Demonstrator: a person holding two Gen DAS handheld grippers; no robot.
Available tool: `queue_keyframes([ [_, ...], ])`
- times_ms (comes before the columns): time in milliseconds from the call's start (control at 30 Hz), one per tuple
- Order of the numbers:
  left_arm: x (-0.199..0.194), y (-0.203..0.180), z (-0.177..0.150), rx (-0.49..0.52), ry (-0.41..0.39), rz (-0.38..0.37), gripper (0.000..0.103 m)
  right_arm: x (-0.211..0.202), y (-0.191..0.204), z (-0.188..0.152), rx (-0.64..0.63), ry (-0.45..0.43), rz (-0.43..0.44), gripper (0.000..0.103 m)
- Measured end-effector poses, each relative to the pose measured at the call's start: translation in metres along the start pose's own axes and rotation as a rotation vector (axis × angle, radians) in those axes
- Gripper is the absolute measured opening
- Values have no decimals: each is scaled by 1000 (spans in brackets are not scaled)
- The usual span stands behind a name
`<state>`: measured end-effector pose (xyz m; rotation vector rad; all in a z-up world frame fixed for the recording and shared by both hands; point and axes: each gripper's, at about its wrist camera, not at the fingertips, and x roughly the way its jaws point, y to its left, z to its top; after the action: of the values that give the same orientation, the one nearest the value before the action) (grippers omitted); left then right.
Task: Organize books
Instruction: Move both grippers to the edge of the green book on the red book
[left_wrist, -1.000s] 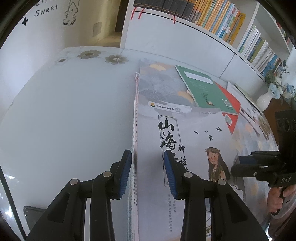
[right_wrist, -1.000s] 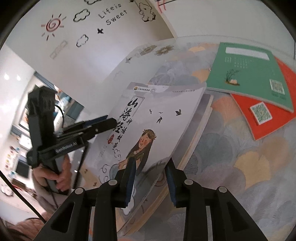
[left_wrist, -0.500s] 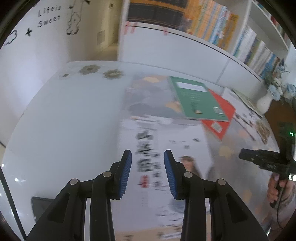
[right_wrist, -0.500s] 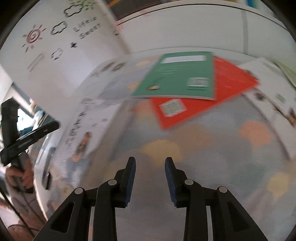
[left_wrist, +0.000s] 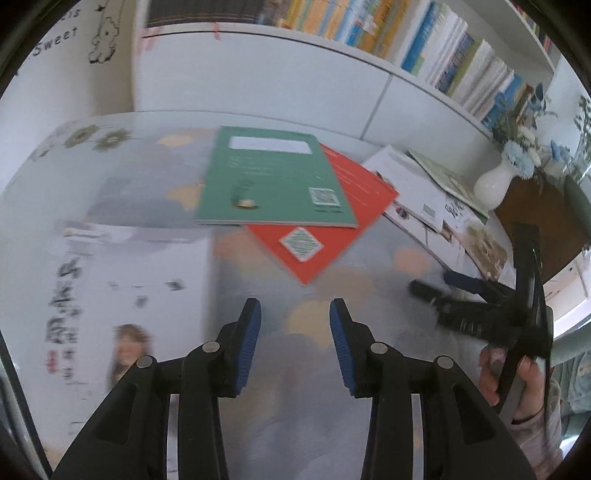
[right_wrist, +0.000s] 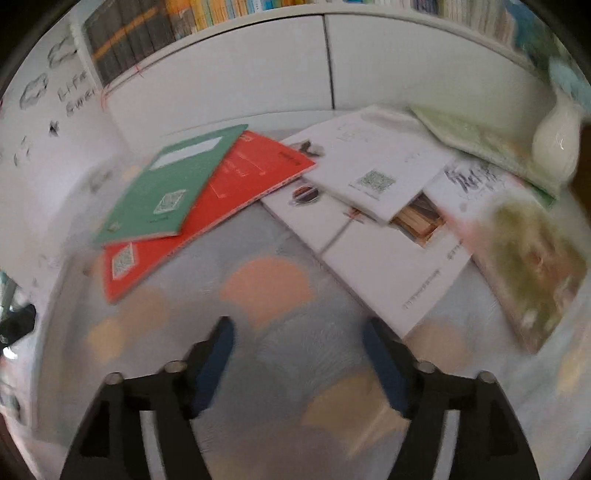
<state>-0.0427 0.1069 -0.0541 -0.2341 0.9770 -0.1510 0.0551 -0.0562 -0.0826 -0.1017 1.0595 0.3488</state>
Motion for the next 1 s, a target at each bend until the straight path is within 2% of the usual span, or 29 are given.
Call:
queue_keyframes([
  [33, 3, -4, 0, 2, 3, 1, 36, 3, 6, -1, -30, -5, 6, 98],
  [67, 7, -8, 0, 1, 7, 3, 36, 6, 11, -3, -64, -9, -6, 103],
  [133, 15, -12, 1, -7, 6, 17, 36, 9, 22, -9, -126, -45, -79, 103],
  [167, 17, -12, 1, -6, 7, 22, 36, 8, 22, -9, -120, -47, -84, 103],
  [267, 22, -8, 1, -7, 15, 43, 36, 9, 14, -9, -91, -45, -50, 103],
  [500, 17, 19, 2, -60, 8, 67, 36, 8, 19, -14, -104, -62, -64, 103],
  [1000, 25, 9, -5, -19, 45, 62, 36, 8, 19, -14, -104, -62, -62, 103],
])
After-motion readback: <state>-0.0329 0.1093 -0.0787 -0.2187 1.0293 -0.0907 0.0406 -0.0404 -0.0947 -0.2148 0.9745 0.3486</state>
